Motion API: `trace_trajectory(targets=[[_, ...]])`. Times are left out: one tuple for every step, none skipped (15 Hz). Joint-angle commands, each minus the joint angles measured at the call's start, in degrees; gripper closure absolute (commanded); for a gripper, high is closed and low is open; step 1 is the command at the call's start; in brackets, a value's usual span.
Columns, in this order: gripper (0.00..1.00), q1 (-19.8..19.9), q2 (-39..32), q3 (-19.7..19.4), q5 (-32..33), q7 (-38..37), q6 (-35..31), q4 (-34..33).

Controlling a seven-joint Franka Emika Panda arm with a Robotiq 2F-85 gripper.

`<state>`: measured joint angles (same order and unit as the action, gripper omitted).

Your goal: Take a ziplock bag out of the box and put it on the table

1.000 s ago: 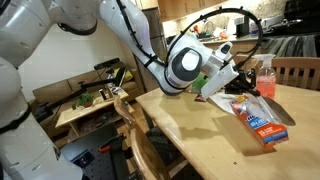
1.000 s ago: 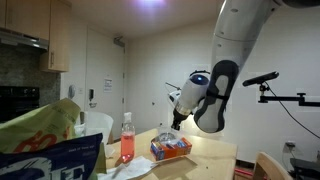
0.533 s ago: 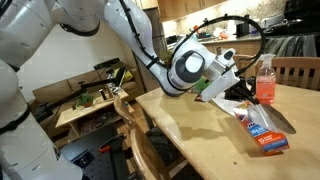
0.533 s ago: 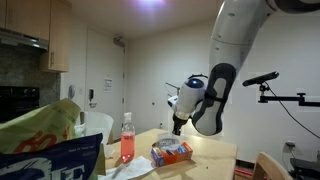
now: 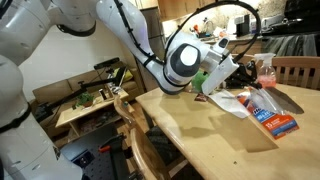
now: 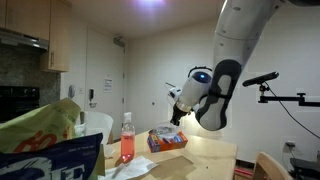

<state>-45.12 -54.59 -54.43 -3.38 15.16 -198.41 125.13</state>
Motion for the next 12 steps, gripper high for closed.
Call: trace_trajectory(targets=[[1.00,-7.92,1.92,-5.69,-2.99,0.13,-0.61,3.47],[1.00,-9.63,0.92,-6.93,-4.08,-0.58,-0.40,3.29],[1.00,-9.52,0.10,-6.62,-4.28,-1.00,-0.27,2.96],[1.00,-7.95,-0.37,-5.44,-3.66,-1.10,-0.02,2.35],[1.00,-4.48,-1.30,-2.55,-2.28,-1.08,3.14,-0.54],[1.00,-1.41,-1.81,0.11,-1.02,-1.34,7.22,-3.57],[1.00,2.85,-2.89,3.63,0.58,-1.53,11.83,-7.29],[1.00,6.49,-3.83,6.63,2.22,-1.69,15.60,-10.32],[1.00,9.85,-5.11,9.25,3.86,-1.96,20.38,-13.78],[1.00,12.70,-5.56,11.47,5.64,-2.12,24.23,-16.56],[1.00,15.21,-5.63,13.31,7.61,-2.23,26.96,-18.87],[1.00,17.42,-5.62,14.88,9.50,-2.53,28.59,-20.82]])
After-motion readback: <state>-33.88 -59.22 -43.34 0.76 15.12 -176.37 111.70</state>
